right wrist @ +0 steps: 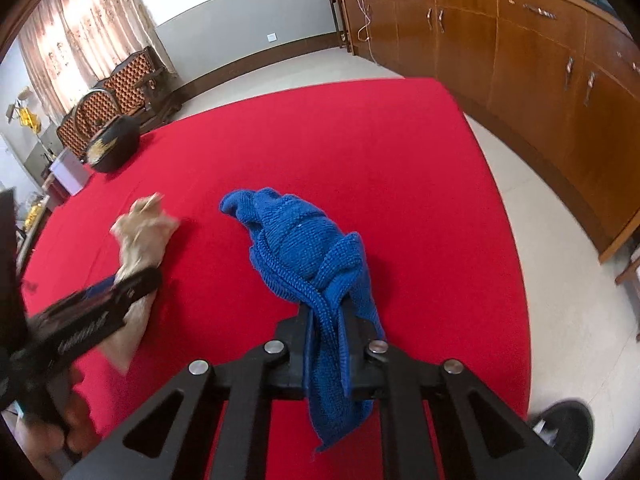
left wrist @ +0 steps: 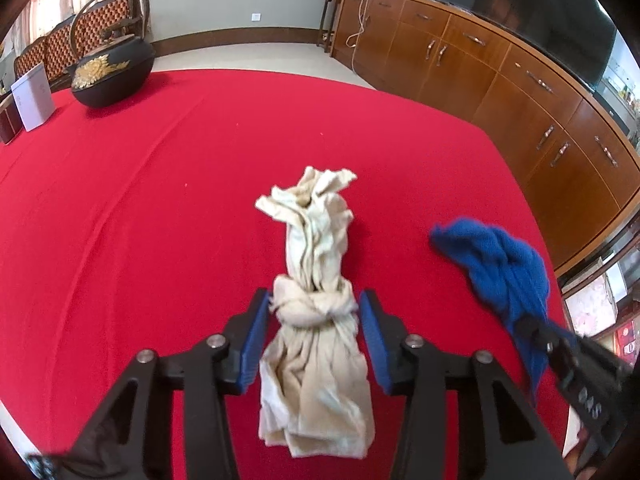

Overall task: Collect trash
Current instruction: 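Grasp the beige cloth with the left tool while the right tool grasps the blue towel, then lift and carry the beige cloth and blue towel over the black bin with both tools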

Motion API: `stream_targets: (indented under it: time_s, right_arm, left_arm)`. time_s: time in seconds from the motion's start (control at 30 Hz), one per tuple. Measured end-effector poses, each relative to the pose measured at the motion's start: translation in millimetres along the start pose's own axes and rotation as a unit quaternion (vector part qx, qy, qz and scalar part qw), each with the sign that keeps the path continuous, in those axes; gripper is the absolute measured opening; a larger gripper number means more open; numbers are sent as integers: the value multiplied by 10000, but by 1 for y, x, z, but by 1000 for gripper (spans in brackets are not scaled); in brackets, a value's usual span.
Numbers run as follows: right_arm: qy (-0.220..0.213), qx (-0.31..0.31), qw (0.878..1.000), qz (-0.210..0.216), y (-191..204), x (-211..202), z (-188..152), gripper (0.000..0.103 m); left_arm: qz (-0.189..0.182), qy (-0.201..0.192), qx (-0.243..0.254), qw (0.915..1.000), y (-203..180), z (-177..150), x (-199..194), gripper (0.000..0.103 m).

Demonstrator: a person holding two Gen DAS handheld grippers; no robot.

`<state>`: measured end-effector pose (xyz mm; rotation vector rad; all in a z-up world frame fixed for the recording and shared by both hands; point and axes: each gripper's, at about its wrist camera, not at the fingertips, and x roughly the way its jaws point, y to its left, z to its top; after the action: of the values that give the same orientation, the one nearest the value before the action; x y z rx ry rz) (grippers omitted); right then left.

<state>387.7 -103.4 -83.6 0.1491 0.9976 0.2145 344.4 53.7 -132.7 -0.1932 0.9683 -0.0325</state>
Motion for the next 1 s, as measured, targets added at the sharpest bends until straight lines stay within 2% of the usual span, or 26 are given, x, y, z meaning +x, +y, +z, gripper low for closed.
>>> stream_targets:
  time_s: [0.03,0.07,0.1,0.17,0.2,0.3,0.37,0.4,0.6,0.8,1.0]
  right_arm:
    - [-26,11,10000,-3,1,-3,-4,15]
    - [-36,-56,10000,-38,3,-6,-9,24]
    - [-40,-151,9998,-83,7,-7,-11,43]
    - [-88,-300,9994,-179,12,-7,-11,67]
    - [-176,-357,9989,-239,14,-7,-7,68]
    - [-198,-489,9982,-290,15,-3,3,68]
    - [-122,-464,9987,-171,14,4,10,66]
    - [-73,-438,9989,-130,13,7,11,54]
    - [-85,-278,9996,0,11,5,8,37]
    - [-204,-100,9997,81,8,-18,-5,35]
    - [-335,59,9994,89,2,-58,-25,35]
  left_arm:
    - [-5,-1,-4,10000,0,-1,0,48]
    - [-15,-2,-3,10000,0,-2,0,48]
    - [-16,1,6,10000,0,-2,1,48]
    - [-10,-22,46,10000,-1,-2,2,47]
    - [-19,-31,56,10000,-1,-2,2,47]
    - [-64,-80,30,9999,2,-1,3,40]
    - [-111,-99,-17,9999,4,-3,2,38]
    - [-138,-105,-41,9998,5,-3,2,37]
    - [-199,-245,-13,9995,3,-10,-9,33]
    - [-269,-421,168,9986,-7,-18,-35,32]
    - [-420,-551,349,9970,-23,-36,-67,32]
